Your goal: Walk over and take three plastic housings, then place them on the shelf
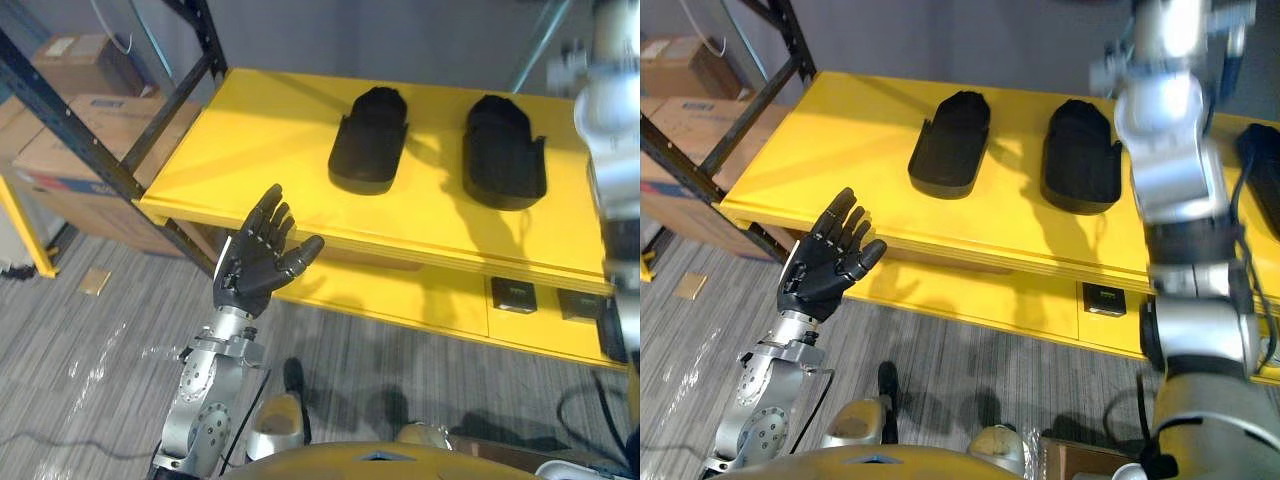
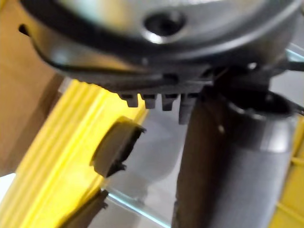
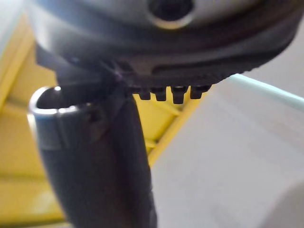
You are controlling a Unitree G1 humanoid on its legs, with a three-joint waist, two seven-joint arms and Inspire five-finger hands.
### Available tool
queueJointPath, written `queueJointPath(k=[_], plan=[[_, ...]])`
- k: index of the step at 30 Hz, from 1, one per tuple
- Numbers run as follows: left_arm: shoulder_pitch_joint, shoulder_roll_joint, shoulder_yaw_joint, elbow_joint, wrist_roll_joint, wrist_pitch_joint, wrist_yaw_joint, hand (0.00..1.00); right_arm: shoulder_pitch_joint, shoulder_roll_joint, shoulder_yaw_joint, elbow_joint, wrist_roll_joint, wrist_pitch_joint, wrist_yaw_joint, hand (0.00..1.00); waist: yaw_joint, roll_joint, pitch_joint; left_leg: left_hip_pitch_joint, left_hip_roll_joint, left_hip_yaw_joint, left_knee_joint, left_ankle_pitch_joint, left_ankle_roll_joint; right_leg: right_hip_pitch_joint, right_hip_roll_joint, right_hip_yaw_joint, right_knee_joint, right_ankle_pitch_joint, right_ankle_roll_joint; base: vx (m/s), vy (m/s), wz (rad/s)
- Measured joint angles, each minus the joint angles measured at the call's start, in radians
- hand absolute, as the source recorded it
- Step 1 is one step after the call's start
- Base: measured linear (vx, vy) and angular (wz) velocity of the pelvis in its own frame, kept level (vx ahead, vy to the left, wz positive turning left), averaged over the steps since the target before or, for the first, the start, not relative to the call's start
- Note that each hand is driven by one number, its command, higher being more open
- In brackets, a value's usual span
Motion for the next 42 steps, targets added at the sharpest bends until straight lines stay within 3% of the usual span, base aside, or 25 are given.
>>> queueJointPath(k=[1, 3, 7, 12, 16, 19, 22, 25, 26, 27, 30, 31, 33, 35, 38, 42], plan=[[0.000, -0.001, 0.014, -0.016, 0.000, 0.000, -0.006, 1.00, 0.098, 0.045, -0.051, -0.051, 0.035, -0.013, 0.024, 1.00, -0.011, -0.001, -0.003, 0.001, 0.002, 0.010, 0.000, -0.004, -0.001, -0.001, 0.003, 0.006, -0.007, 0.003, 0.001, -0.03, 0.018, -0.45], [0.003, -0.005, 0.069, -0.053, 0.002, -0.016, -0.032, 1.00, 0.389, 0.201, -0.127, -0.145, 0.106, -0.035, 0.110, 1.00, -0.069, 0.010, -0.023, 0.006, 0.019, 0.062, -0.001, -0.014, 0.000, -0.013, 0.013, 0.050, -0.038, 0.025, 0.000, 0.01, 0.001, -0.57], [-0.020, -0.028, 0.097, -0.074, 0.009, -0.022, -0.083, 1.00, 0.628, 0.311, -0.190, -0.226, 0.103, -0.030, 0.139, 1.00, -0.130, 0.022, -0.043, 0.033, 0.050, 0.190, -0.001, -0.032, -0.013, -0.059, 0.048, 0.172, -0.109, 0.079, -0.008, 0.02, 0.007, -0.95], [-0.062, -0.028, 0.085, -0.060, 0.008, -0.022, -0.078, 1.00, 0.802, 0.409, -0.301, -0.325, 0.151, -0.015, 0.129, 1.00, -0.192, -0.017, -0.084, 0.069, 0.093, 0.348, 0.003, -0.038, -0.037, -0.135, 0.105, 0.327, -0.137, 0.121, -0.027, 0.03, -0.026, -1.06], [-0.096, -0.023, 0.058, -0.025, 0.015, -0.042, 0.009, 1.00, 1.038, 0.535, -0.337, -0.339, 0.243, -0.016, 0.122, 1.00, -0.273, -0.038, -0.099, 0.161, 0.123, 0.504, 0.002, -0.066, -0.074, -0.152, 0.148, 0.446, -0.143, 0.134, -0.029, 0.02, -0.012, -0.98], [-0.094, -0.024, 0.030, -0.028, 0.017, -0.070, 0.032, 1.00, 1.200, 0.618, -0.338, -0.358, 0.321, -0.017, 0.189, 1.00, -0.293, -0.033, -0.104, 0.204, 0.143, 0.602, 0.000, -0.086, -0.096, -0.172, 0.155, 0.427, -0.156, 0.134, -0.019, -0.03, -0.008, -1.01], [-0.106, -0.024, -0.012, -0.027, 0.018, -0.073, 0.032, 1.00, 1.251, 0.632, -0.340, -0.370, 0.347, -0.044, 0.223, 1.00, -0.328, -0.021, -0.113, 0.204, 0.166, 0.626, 0.000, -0.084, -0.105, -0.185, 0.163, 0.398, -0.163, 0.137, -0.015, -0.02, -0.028, -0.31], [-0.105, -0.023, -0.014, -0.027, 0.018, -0.051, 0.035, 1.00, 1.228, 0.623, -0.315, -0.440, 0.350, -0.099, 0.232, 1.00, -0.321, 0.006, -0.133, 0.200, 0.177, 0.597, 0.016, -0.079, -0.107, -0.188, 0.188, 0.398, -0.164, 0.152, -0.036, 0.03, -0.053, -0.05], [-0.102, -0.025, 0.006, -0.028, 0.018, -0.039, 0.046, 1.00, 1.180, 0.606, -0.293, -0.451, 0.332, -0.133, 0.234, 1.00, -0.299, 0.015, -0.142, 0.173, 0.175, 0.509, 0.063, -0.131, -0.101, -0.198, 0.194, 0.417, -0.164, 0.164, -0.065, 0.00, -0.026, -0.56], [-0.084, -0.024, 0.043, -0.032, 0.018, -0.034, 0.061, 1.00, 1.106, 0.577, -0.259, -0.449, 0.318, -0.148, 0.237, 1.00, -0.259, 0.023, -0.151, 0.118, 0.155, 0.340, 0.135, -0.220, -0.101, -0.220, 0.202, 0.465, -0.168, 0.172, -0.091, -0.02, -0.009, -0.82], [0.002, -0.031, 0.136, -0.033, 0.017, -0.019, 0.087, 1.00, 0.932, 0.508, -0.169, -0.356, 0.293, -0.174, 0.251, 1.00, -0.173, 0.044, -0.154, 0.060, 0.101, 0.014, 0.277, -0.376, -0.047, -0.217, 0.235, 0.550, -0.173, 0.180, -0.105, 0.00, 0.054, -1.00], [0.044, -0.048, 0.162, -0.033, 0.017, -0.017, 0.078, 1.00, 0.877, 0.488, -0.140, -0.299, 0.275, -0.175, 0.241, 1.00, -0.157, 0.058, -0.163, 0.052, 0.100, -0.036, 0.306, -0.401, -0.046, -0.215, 0.244, 0.557, -0.171, 0.181, -0.104, 0.05, 0.106, -0.44], [0.073, -0.079, 0.180, -0.033, 0.018, -0.017, 0.057, 1.00, 0.831, 0.499, -0.119, -0.228, 0.242, -0.171, 0.213, 1.00, -0.132, 0.064, -0.164, 0.038, 0.095, -0.052, 0.326, -0.412, -0.050, -0.217, 0.238, 0.555, -0.171, 0.189, -0.093, 0.04, 0.075, 0.05], [0.074, -0.094, 0.177, -0.033, 0.018, -0.018, 0.034, 1.00, 0.828, 0.512, -0.082, -0.177, 0.228, -0.139, 0.191, 1.00, -0.109, 0.053, -0.156, 0.024, 0.080, -0.076, 0.328, -0.411, -0.050, -0.217, 0.222, 0.542, -0.172, 0.190, -0.091, 0.01, 0.098, 0.28], [0.069, -0.094, 0.160, -0.033, 0.021, -0.027, 0.001, 1.00, 0.861, 0.558, -0.021, -0.152, 0.225, -0.113, 0.184, 1.00, -0.110, 0.024, -0.138, 0.014, 0.066, -0.092, 0.335, -0.413, -0.047, -0.216, 0.207, 0.534, -0.168, 0.190, -0.090, -0.01, 0.082, 0.15], [0.054, -0.093, 0.107, -0.033, 0.024, -0.040, -0.019, 1.00, 0.937, 0.596, -0.002, -0.152, 0.185, -0.120, 0.183, 1.00, -0.114, 0.013, -0.080, 0.044, 0.061, -0.064, 0.394, -0.452, -0.035, -0.221, 0.204, 0.574, -0.102, 0.191, -0.090, -0.06, 0.137, -0.31]])
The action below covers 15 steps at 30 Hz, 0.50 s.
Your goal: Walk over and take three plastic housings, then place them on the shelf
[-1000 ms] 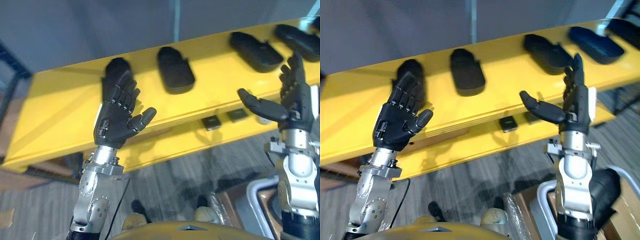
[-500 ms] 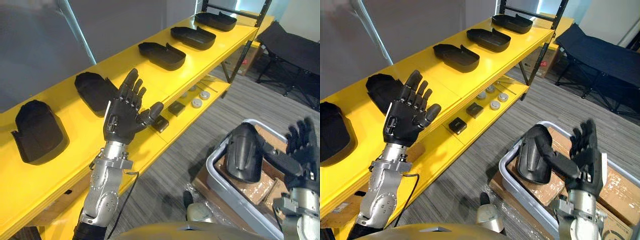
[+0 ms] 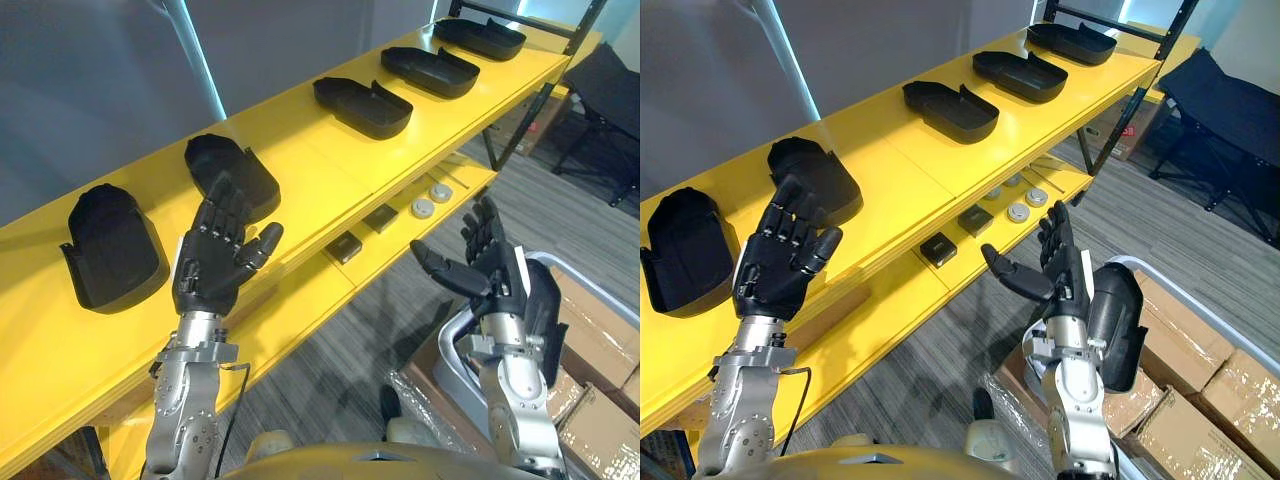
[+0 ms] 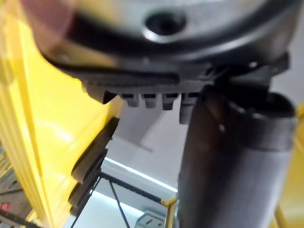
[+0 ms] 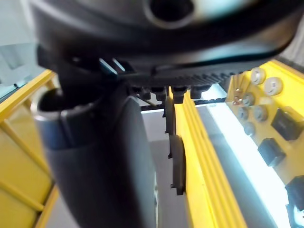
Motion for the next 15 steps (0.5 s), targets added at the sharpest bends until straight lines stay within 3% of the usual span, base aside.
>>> queueJointPath(k=[2, 4, 5, 7, 8, 10, 13, 14, 15], plan=[[-0.005, 0.002, -0.014, 0.000, 0.007, 0.000, 0.007, 1.00, 0.022, 0.019, 0.005, -0.001, 0.004, -0.014, -0.001, 1.00, 0.001, -0.024, 0.020, 0.013, -0.009, 0.045, 0.044, -0.025, 0.016, -0.001, -0.010, -0.004, 0.010, 0.011, 0.016, -0.17, 0.112, -0.73], [-0.018, 0.007, -0.014, 0.001, 0.033, 0.001, 0.037, 1.00, 0.010, 0.026, 0.017, -0.001, 0.014, -0.020, -0.003, 1.00, 0.002, -0.040, 0.035, 0.013, -0.010, 0.109, 0.057, -0.030, 0.037, -0.041, -0.005, -0.028, 0.012, 0.094, 0.018, -0.28, 0.057, -0.96], [-0.042, 0.007, 0.003, 0.009, 0.028, 0.002, 0.039, 1.00, -0.008, 0.022, 0.030, -0.001, 0.015, -0.041, -0.010, 1.00, 0.001, -0.020, 0.046, -0.007, 0.014, 0.162, 0.049, -0.012, 0.060, -0.090, -0.019, -0.130, 0.132, 0.027, -0.054, -0.29, 0.014, -0.78], [-0.058, 0.009, 0.021, 0.017, -0.008, 0.002, 0.025, 1.00, -0.034, 0.019, 0.051, 0.015, 0.001, -0.058, -0.052, 1.00, -0.001, -0.017, 0.046, -0.015, 0.014, 0.185, 0.020, 0.025, 0.076, -0.138, -0.071, -0.240, 0.439, -0.178, -0.101, -0.27, 0.000, -0.48], [-0.063, 0.005, 0.029, 0.023, -0.054, 0.002, 0.009, 1.00, -0.059, 0.018, 0.066, 0.055, -0.009, -0.080, -0.086, 1.00, 0.001, -0.014, 0.046, -0.021, 0.025, 0.192, 0.013, 0.044, 0.075, -0.125, -0.108, -0.279, 0.552, -0.228, -0.110, -0.17, -0.016, -0.29], [-0.062, -0.003, 0.034, 0.027, -0.095, 0.000, 0.001, 1.00, -0.090, 0.018, 0.092, 0.114, -0.010, -0.095, -0.116, 1.00, 0.009, -0.013, 0.046, -0.039, 0.049, 0.198, 0.016, 0.065, 0.062, -0.083, -0.154, -0.308, 0.629, -0.267, -0.113, -0.13, -0.121, -0.25], [-0.033, -0.022, 0.036, 0.033, -0.133, -0.001, -0.013, 1.00, -0.100, 0.022, 0.140, 0.163, -0.043, -0.101, -0.121, 1.00, 0.043, -0.029, 0.037, -0.070, 0.100, 0.247, 0.039, 0.101, 0.025, 0.018, -0.280, -0.359, 0.610, -0.277, -0.107, -0.14, -0.284, -0.61], [-0.015, -0.024, 0.035, 0.035, -0.135, -0.001, -0.013, 1.00, -0.100, 0.023, 0.152, 0.163, -0.036, -0.102, -0.085, 1.00, 0.045, -0.033, 0.035, -0.084, 0.120, 0.263, 0.066, 0.105, 0.019, 0.049, -0.314, -0.388, 0.554, -0.271, -0.090, -0.12, -0.366, -0.78], [0.000, -0.023, 0.032, 0.052, -0.143, -0.002, -0.014, 1.00, -0.104, 0.020, 0.163, 0.163, -0.022, -0.101, -0.019, 1.00, 0.046, -0.033, 0.034, -0.100, 0.156, 0.283, 0.098, 0.113, 0.007, 0.081, -0.287, -0.408, 0.454, -0.318, 0.052, -0.15, -0.483, -1.19]])
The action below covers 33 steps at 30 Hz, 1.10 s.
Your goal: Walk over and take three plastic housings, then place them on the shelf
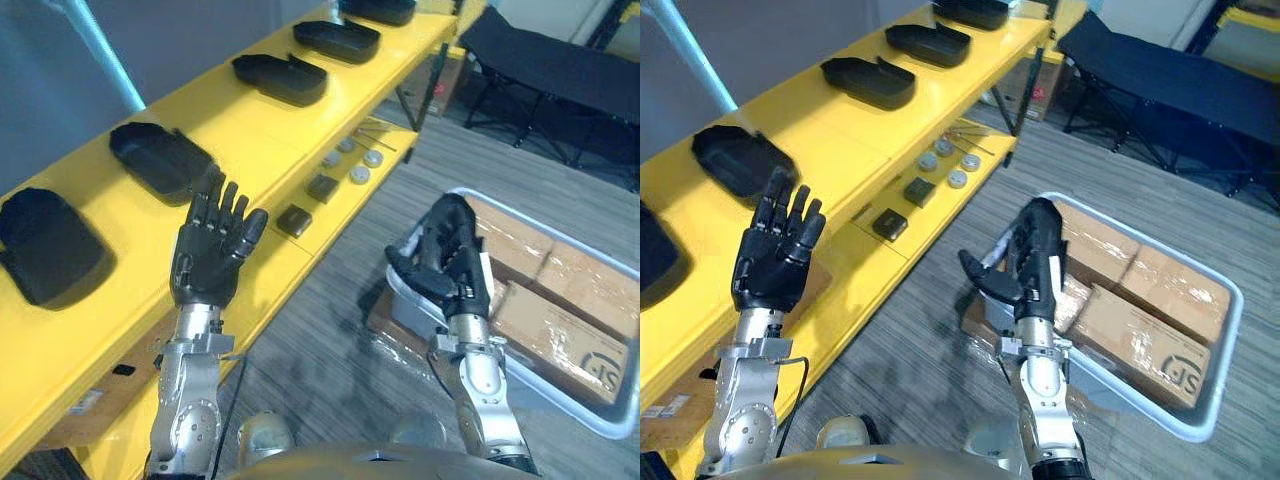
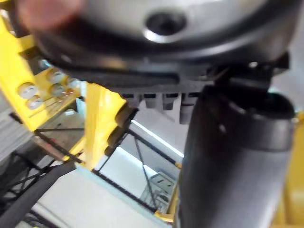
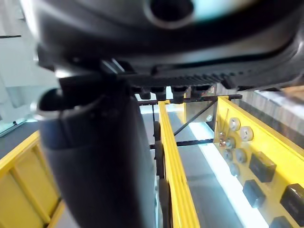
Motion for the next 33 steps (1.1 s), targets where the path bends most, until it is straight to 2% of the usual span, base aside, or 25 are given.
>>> queueJointPath(k=[1, 2, 3, 4, 6, 7, 8, 9, 10, 11, 12, 13, 14, 16, 18, 21, 25, 27, 29, 31, 33], plan=[[0.010, -0.015, -0.010, 0.037, -0.019, -0.004, -0.001, 1.00, -0.008, -0.028, 0.017, 0.000, 0.027, 0.012, 0.072, 1.00, 0.004, 0.013, -0.008, 0.000, 0.036, 0.015, -0.007, 0.016, -0.020, 0.012, 0.047, -0.026, -0.071, -0.048, 0.056, -0.12, -0.429, -1.17], [0.009, -0.023, -0.026, 0.065, -0.024, -0.009, 0.000, 1.00, -0.009, -0.050, 0.023, 0.000, 0.033, 0.019, 0.106, 1.00, 0.005, 0.020, -0.011, 0.000, 0.061, 0.015, -0.012, 0.027, -0.027, 0.012, 0.080, -0.025, -0.104, -0.059, 0.042, -0.08, -0.449, -1.01], [0.002, -0.040, -0.074, 0.122, -0.026, -0.015, 0.004, 1.00, -0.008, -0.103, 0.030, 0.000, 0.034, 0.038, 0.154, 1.00, -0.019, 0.050, -0.018, 0.000, 0.109, 0.000, -0.017, 0.060, -0.013, 0.021, 0.141, -0.023, -0.137, -0.054, 0.015, -0.04, -0.459, -0.60], [-0.002, -0.047, -0.131, 0.158, -0.034, -0.015, 0.003, 1.00, -0.007, -0.159, 0.034, 0.000, 0.033, 0.052, 0.188, 1.00, -0.047, 0.046, -0.015, -0.003, 0.145, -0.032, -0.001, 0.120, 0.024, 0.039, 0.181, -0.020, -0.159, -0.048, -0.014, -0.03, -0.365, -0.49], [-0.007, -0.048, -0.170, 0.171, -0.034, -0.015, -0.007, 1.00, -0.009, -0.186, 0.024, 0.000, 0.036, 0.052, 0.191, 1.00, -0.048, 0.041, -0.012, -0.014, 0.170, -0.058, 0.043, 0.175, 0.046, 0.047, 0.202, -0.003, -0.180, -0.041, -0.034, -0.04, -0.211, -0.45], [-0.009, -0.048, -0.213, 0.173, -0.019, -0.015, -0.021, 1.00, -0.006, -0.198, -0.006, -0.005, 0.062, 0.052, 0.184, 1.00, -0.049, 0.013, 0.001, -0.059, 0.171, -0.093, 0.115, 0.170, 0.028, 0.047, 0.208, 0.020, -0.206, -0.027, -0.055, -0.05, -0.150, -0.45], [-0.011, -0.048, -0.230, 0.173, -0.016, -0.015, -0.027, 1.00, -0.005, -0.196, -0.023, -0.005, 0.076, 0.052, 0.174, 1.00, -0.049, 0.010, 0.003, -0.073, 0.157, -0.103, 0.135, 0.145, 0.016, 0.047, 0.207, 0.027, -0.216, -0.021, -0.057, -0.05, -0.058, -0.43], [-0.011, -0.047, -0.262, 0.173, -0.010, -0.015, -0.034, 1.00, -0.004, -0.194, -0.061, -0.005, 0.115, 0.056, 0.158, 1.00, -0.049, 0.010, 0.004, -0.089, 0.114, -0.121, 0.138, 0.092, -0.003, 0.046, 0.205, 0.038, -0.233, -0.006, -0.060, -0.03, 0.004, -0.26], [-0.011, -0.047, -0.274, 0.173, -0.007, -0.015, -0.037, 1.00, -0.004, -0.193, -0.075, -0.005, 0.130, 0.057, 0.150, 1.00, -0.049, 0.012, 0.003, -0.089, 0.087, -0.130, 0.124, 0.074, -0.004, 0.045, 0.204, 0.044, -0.238, -0.001, -0.057, -0.03, 0.082, -0.32], [-0.010, -0.046, -0.281, 0.173, 0.017, -0.015, -0.040, 1.00, -0.004, -0.193, -0.093, -0.005, 0.156, 0.064, 0.139, 1.00, -0.048, 0.019, -0.001, -0.083, 0.034, -0.135, 0.071, 0.044, 0.009, 0.041, 0.203, 0.050, -0.244, 0.008, -0.050, -0.01, 0.112, -0.26], [-0.013, -0.037, -0.280, 0.173, 0.019, -0.015, -0.041, 1.00, -0.002, -0.190, -0.100, -0.005, 0.154, 0.069, 0.130, 1.00, -0.048, 0.019, -0.004, -0.055, 0.011, -0.143, 0.024, 0.020, 0.017, 0.032, 0.200, 0.051, -0.243, 0.012, -0.042, -0.02, 0.163, -0.28], [-0.024, -0.023, -0.276, 0.173, 0.019, -0.017, -0.041, 1.00, -0.006, -0.185, -0.099, -0.001, 0.131, 0.073, 0.111, 1.00, -0.045, 0.017, -0.014, -0.037, -0.028, -0.166, -0.050, 0.005, -0.003, 0.003, 0.186, 0.060, -0.249, 0.023, -0.024, -0.05, 0.159, -0.22], [-0.040, -0.007, -0.274, 0.177, 0.023, -0.018, -0.042, 1.00, -0.020, -0.179, -0.091, 0.017, 0.092, 0.074, 0.087, 1.00, -0.041, -0.002, -0.012, -0.035, -0.064, -0.146, -0.098, 0.017, -0.013, -0.012, 0.166, 0.066, -0.276, 0.049, -0.005, -0.05, 0.154, -0.21], [-0.043, 0.009, -0.274, 0.186, 0.039, -0.017, -0.047, 1.00, -0.048, -0.168, -0.078, 0.065, 0.040, 0.075, 0.060, 1.00, -0.031, -0.015, -0.014, -0.036, -0.087, -0.121, -0.116, 0.024, -0.006, -0.008, 0.144, 0.056, -0.342, 0.099, 0.011, -0.05, 0.153, -0.21], [-0.058, 0.026, -0.279, 0.195, 0.077, -0.009, -0.061, 1.00, -0.099, -0.150, -0.077, 0.150, 0.031, 0.077, 0.001, 1.00, -0.017, -0.017, -0.014, -0.060, -0.119, -0.118, -0.084, 0.005, 0.025, 0.008, 0.110, 0.025, -0.399, 0.155, 0.030, -0.03, 0.198, 0.00], [-0.118, 0.041, -0.281, 0.194, 0.097, 0.030, -0.076, 1.00, -0.203, -0.149, -0.087, 0.290, 0.057, 0.077, -0.067, 1.00, 0.002, -0.020, -0.013, -0.122, -0.145, -0.158, -0.043, -0.005, 0.043, 0.005, 0.094, -0.029, -0.423, 0.205, 0.035, -0.05, 0.169, 0.32], [-0.158, 0.073, -0.278, 0.193, 0.097, 0.034, -0.077, 1.00, -0.402, -0.150, -0.146, 0.460, 0.060, 0.077, -0.164, 1.00, 0.038, -0.042, 0.011, -0.190, -0.148, -0.179, -0.005, -0.010, 0.056, -0.009, 0.094, -0.076, -0.466, 0.241, 0.036, -0.13, 0.073, 0.14], [-0.164, 0.072, -0.275, 0.189, 0.096, 0.034, -0.077, 1.00, -0.516, -0.157, -0.195, 0.525, 0.070, 0.077, -0.229, 1.00, 0.047, -0.042, 0.040, -0.231, -0.148, -0.199, 0.015, -0.010, 0.059, -0.017, 0.099, -0.101, -0.489, 0.260, 0.031, -0.16, 0.051, 0.25], [-0.178, 0.075, -0.288, 0.184, 0.096, 0.036, -0.082, 1.00, -0.677, -0.239, -0.216, 0.646, 0.074, 0.077, -0.283, 1.00, 0.072, -0.037, 0.096, -0.279, -0.147, -0.213, 0.039, -0.006, 0.065, -0.033, 0.103, -0.120, -0.515, 0.290, 0.025, -0.16, 0.039, 0.17], [-0.193, 0.076, -0.303, 0.184, 0.095, 0.042, -0.085, 1.00, -0.755, -0.313, -0.209, 0.709, 0.075, 0.079, -0.284, 1.00, 0.096, -0.027, 0.123, -0.308, -0.147, -0.221, 0.058, -0.003, 0.072, -0.045, 0.107, -0.124, -0.527, 0.309, 0.023, -0.13, 0.042, 0.10], [-0.198, 0.085, -0.311, 0.186, 0.092, 0.043, -0.089, 1.00, -0.835, -0.363, -0.202, 0.741, 0.081, 0.095, -0.279, 1.00, 0.101, -0.019, 0.158, -0.326, -0.148, -0.235, 0.075, 0.003, 0.081, -0.044, 0.108, -0.136, -0.529, 0.317, 0.026, -0.09, 0.039, 0.15]])
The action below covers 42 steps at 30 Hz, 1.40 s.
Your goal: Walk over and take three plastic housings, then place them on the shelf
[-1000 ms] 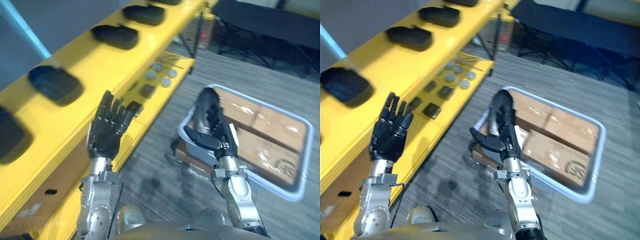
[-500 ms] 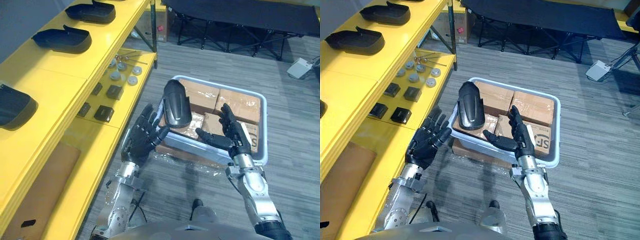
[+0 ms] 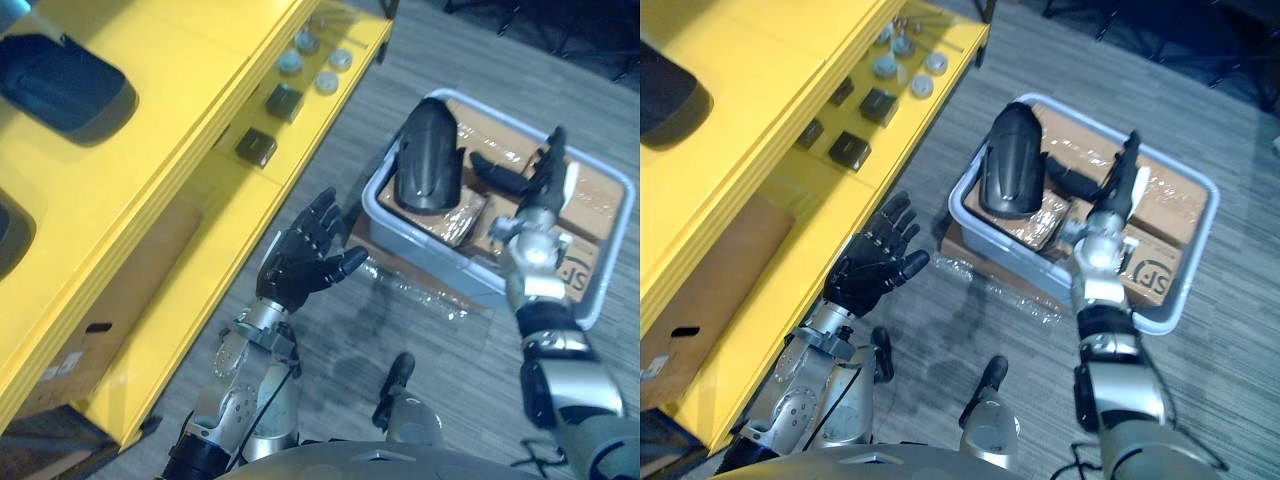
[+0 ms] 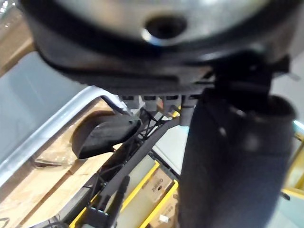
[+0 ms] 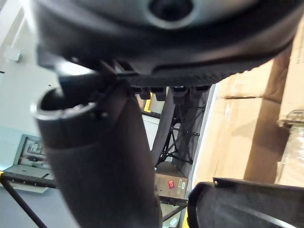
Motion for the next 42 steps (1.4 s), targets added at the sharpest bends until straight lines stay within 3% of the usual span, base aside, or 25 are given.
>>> queueJointPath(k=[4, 9, 12, 15, 16, 22, 27, 36, 42], plan=[[-0.033, 0.019, -0.013, 0.021, 0.000, -0.002, -0.005, 1.00, -0.089, -0.059, 0.074, 0.094, 0.034, 0.033, 0.010, 1.00, 0.016, 0.001, 0.029, -0.013, 0.000, -0.019, 0.012, 0.002, 0.006, 0.002, 0.003, -0.014, 0.004, 0.001, -0.001, -0.06, 0.007, 0.10], [-0.112, 0.016, -0.029, 0.125, -0.021, -0.017, -0.004, 1.00, -0.282, -0.147, 0.122, 0.307, 0.076, 0.121, 0.040, 1.00, 0.049, 0.035, 0.077, -0.082, 0.000, -0.041, 0.043, 0.004, 0.016, -0.038, 0.004, -0.036, 0.006, 0.015, -0.004, -0.12, 0.025, 0.09], [-0.124, 0.014, -0.041, 0.171, -0.053, -0.022, 0.003, 1.00, -0.360, -0.190, 0.156, 0.390, 0.073, 0.191, 0.059, 1.00, 0.073, 0.048, 0.093, -0.126, -0.002, -0.049, 0.051, 0.008, 0.022, -0.071, 0.005, -0.044, 0.006, 0.019, -0.005, -0.08, 0.024, 0.09], [-0.137, 0.004, -0.054, 0.220, -0.083, -0.027, 0.036, 1.00, -0.421, -0.235, 0.156, 0.461, 0.075, 0.296, 0.034, 1.00, 0.097, 0.077, 0.110, -0.178, -0.009, -0.074, 0.061, 0.017, 0.035, -0.098, 0.004, -0.068, 0.006, 0.026, -0.002, -0.04, 0.006, 0.23], [-0.134, 0.002, -0.055, 0.247, -0.083, -0.039, 0.056, 1.00, -0.441, -0.235, 0.160, 0.468, 0.072, 0.319, -0.023, 0.00, 0.107, 0.081, 0.113, -0.190, -0.014, -0.079, 0.060, 0.020, 0.039, -0.104, 0.000, -0.074, 0.007, 0.027, -0.002, -0.05, 0.005, 0.20], [-0.141, -0.015, -0.064, 0.265, -0.118, -0.090, 0.073, 1.00, -0.475, -0.339, 0.193, 0.504, 0.045, 0.424, -0.024, 0.00, 0.130, 0.100, 0.124, -0.199, -0.023, -0.080, 0.053, 0.019, 0.040, -0.123, -0.015, -0.095, 0.034, 0.018, -0.014, -0.07, -0.002, 0.03], [-0.138, -0.014, -0.064, 0.284, -0.118, -0.104, 0.073, 1.00, -0.488, -0.354, 0.194, 0.550, -0.116, 0.480, 0.040, 0.00, 0.127, 0.116, 0.132, -0.189, -0.019, -0.078, 0.008, 0.057, 0.030, -0.136, -0.010, -0.098, 0.042, 0.012, -0.022, -0.06, -0.068, -0.01], [-0.063, -0.004, -0.021, 0.161, -0.118, -0.098, 0.064, 1.00, -0.435, -0.305, 0.140, 0.506, -0.225, 0.495, 0.067, 0.00, 0.103, 0.111, 0.132, -0.042, -0.019, -0.075, -0.089, 0.092, 0.005, -0.061, -0.013, -0.112, 0.111, -0.045, -0.062, -0.02, -0.053, 0.02], [-0.027, 0.027, 0.031, 0.058, -0.113, -0.028, 0.030, 1.00, -0.335, -0.239, 0.089, 0.456, -0.257, 0.491, 0.016, 0.00, 0.089, 0.080, 0.134, 0.079, -0.019, -0.075, -0.198, 0.145, -0.022, 0.007, -0.004, -0.122, 0.131, -0.077, -0.064, 0.00, -0.051, 0.04]])
